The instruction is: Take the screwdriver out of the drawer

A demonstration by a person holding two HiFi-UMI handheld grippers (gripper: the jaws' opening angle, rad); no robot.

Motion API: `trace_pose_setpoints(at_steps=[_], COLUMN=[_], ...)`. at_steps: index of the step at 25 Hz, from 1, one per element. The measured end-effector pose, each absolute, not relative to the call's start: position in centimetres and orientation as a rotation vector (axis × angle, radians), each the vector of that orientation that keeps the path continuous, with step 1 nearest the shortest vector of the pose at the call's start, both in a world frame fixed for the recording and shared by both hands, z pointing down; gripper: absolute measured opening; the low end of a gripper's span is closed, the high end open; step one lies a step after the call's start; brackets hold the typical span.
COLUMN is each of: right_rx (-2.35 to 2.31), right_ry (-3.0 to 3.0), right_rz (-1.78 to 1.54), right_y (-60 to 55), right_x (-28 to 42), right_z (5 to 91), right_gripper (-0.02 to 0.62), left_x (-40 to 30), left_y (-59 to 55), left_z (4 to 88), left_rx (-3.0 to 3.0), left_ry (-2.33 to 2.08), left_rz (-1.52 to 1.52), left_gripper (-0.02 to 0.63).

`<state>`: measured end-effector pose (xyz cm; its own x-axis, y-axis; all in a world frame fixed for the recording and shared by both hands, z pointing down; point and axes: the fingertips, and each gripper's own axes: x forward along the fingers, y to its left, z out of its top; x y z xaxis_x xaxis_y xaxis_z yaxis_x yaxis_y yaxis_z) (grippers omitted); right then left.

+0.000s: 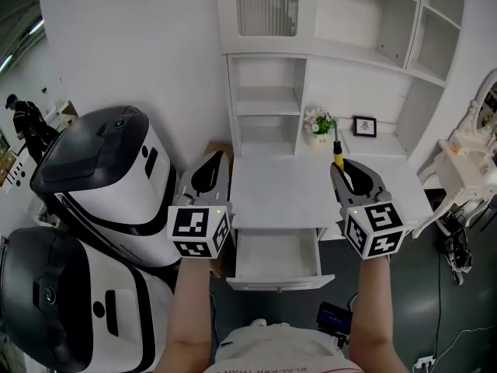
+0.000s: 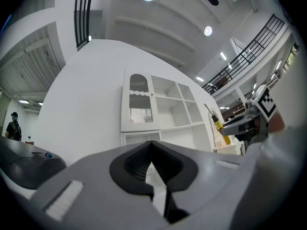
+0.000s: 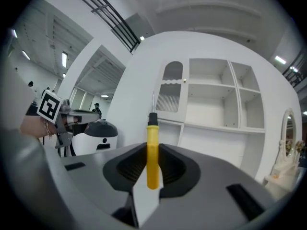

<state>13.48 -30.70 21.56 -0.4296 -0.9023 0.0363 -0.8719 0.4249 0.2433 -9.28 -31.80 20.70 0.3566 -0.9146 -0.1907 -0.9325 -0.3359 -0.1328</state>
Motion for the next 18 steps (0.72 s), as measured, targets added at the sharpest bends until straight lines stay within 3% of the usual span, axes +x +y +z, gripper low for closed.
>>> trace_pose_setpoints(at_steps=[18], right_rx=[1.785], right_ry=[-2.469], right_rz=[-0.434], right_y=[-29.4], right_x=[16.5], right_z=[16.0], right_gripper=[0.084], left_x=[-9.7], left_y=[-31.8], left_z=[15.7], left_rx=[-2.323], left_ry=[1.622], left_rz=[0.209], left_gripper=[0.003])
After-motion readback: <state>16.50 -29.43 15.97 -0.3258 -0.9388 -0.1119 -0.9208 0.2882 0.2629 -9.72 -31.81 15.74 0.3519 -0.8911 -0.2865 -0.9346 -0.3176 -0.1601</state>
